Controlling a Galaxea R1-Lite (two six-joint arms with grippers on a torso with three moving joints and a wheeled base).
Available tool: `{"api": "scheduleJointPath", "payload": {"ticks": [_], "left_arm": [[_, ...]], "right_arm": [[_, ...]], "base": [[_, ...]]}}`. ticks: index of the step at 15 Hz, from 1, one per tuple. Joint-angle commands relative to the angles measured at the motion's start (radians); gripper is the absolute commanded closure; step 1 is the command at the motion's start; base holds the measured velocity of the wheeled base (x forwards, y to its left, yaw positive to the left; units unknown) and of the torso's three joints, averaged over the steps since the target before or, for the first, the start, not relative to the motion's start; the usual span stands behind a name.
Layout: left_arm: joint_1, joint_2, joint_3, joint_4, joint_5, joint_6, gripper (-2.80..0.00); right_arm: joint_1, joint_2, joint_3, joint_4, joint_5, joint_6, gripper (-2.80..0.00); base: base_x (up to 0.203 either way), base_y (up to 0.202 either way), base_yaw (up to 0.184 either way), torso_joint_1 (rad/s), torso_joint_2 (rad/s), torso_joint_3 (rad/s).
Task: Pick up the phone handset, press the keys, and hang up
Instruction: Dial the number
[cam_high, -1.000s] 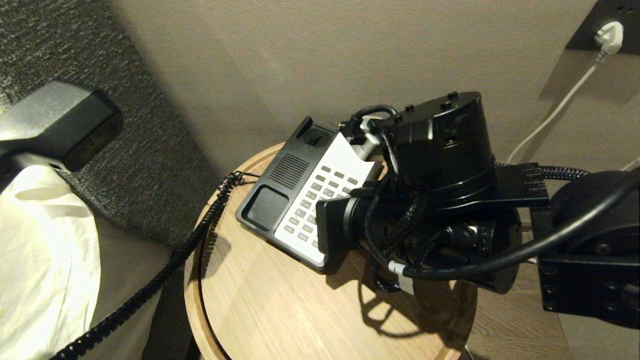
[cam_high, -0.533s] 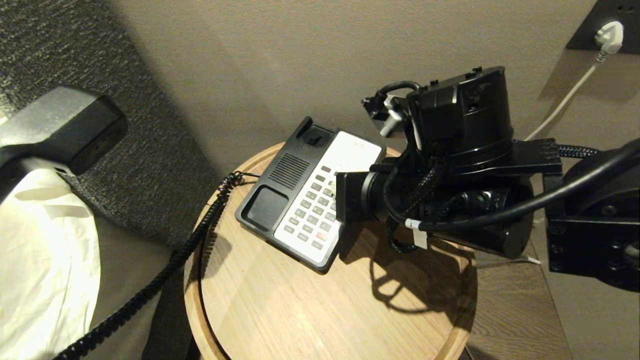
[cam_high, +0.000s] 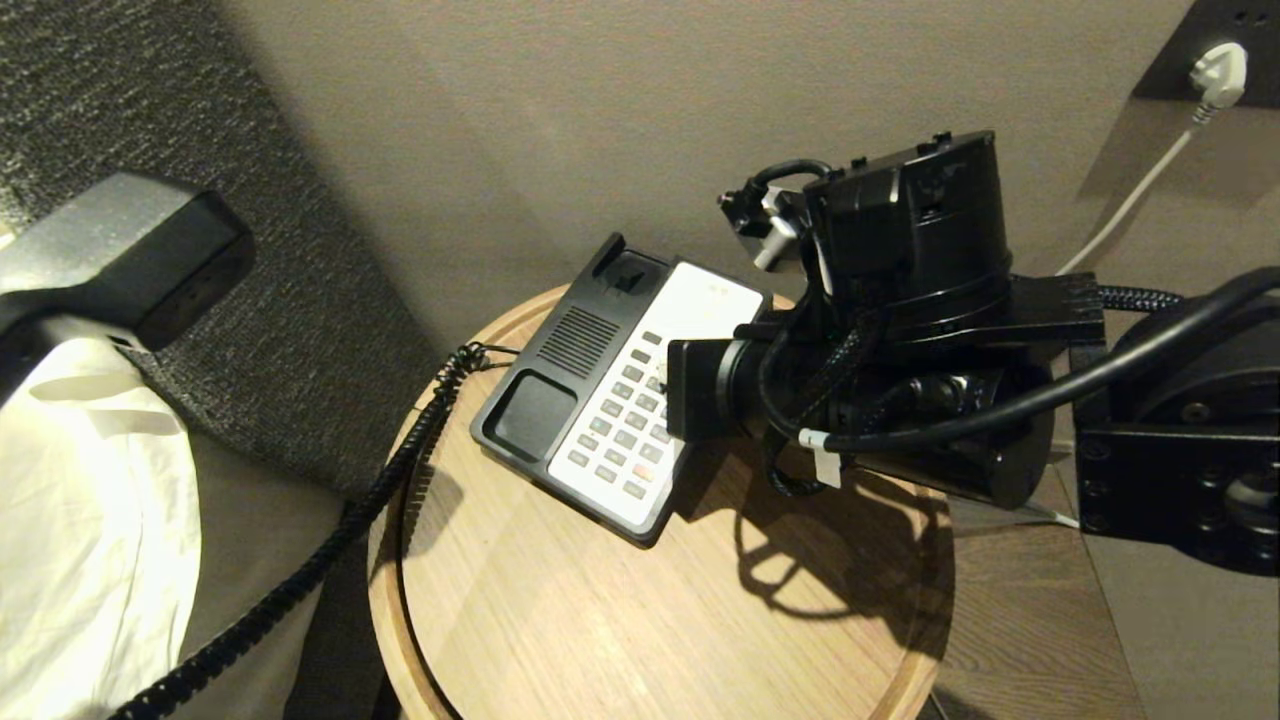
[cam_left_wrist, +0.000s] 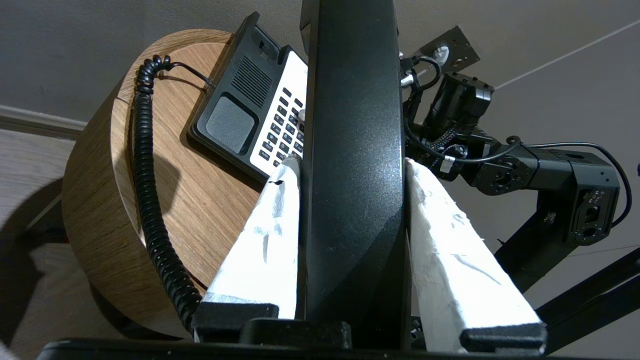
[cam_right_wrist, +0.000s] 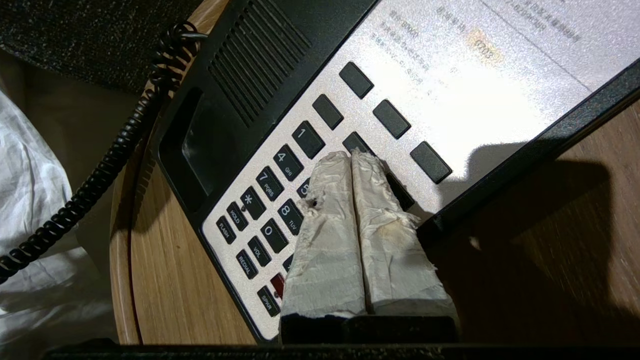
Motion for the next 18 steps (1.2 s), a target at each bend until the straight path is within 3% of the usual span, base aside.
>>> {"api": "scheduleJointPath", "payload": {"ticks": [1, 18], "left_arm": [[0.0, 0.0, 0.0, -0.001, 0.0, -0.004, 0.0], [0.0, 0.0, 0.003, -0.001, 0.0, -0.004, 0.0]], "right_arm": [[0.001, 0.01, 0.001, -0.001, -0.002, 0.002, 0.0], [0.002, 0.008, 0.002, 0.002, 0.001, 0.002, 0.0]], "base": [[0.0, 0.0, 0.0, 0.0, 0.0, 0.0], [0.0, 0.0, 0.0, 0.0, 0.0, 0.0]]}}
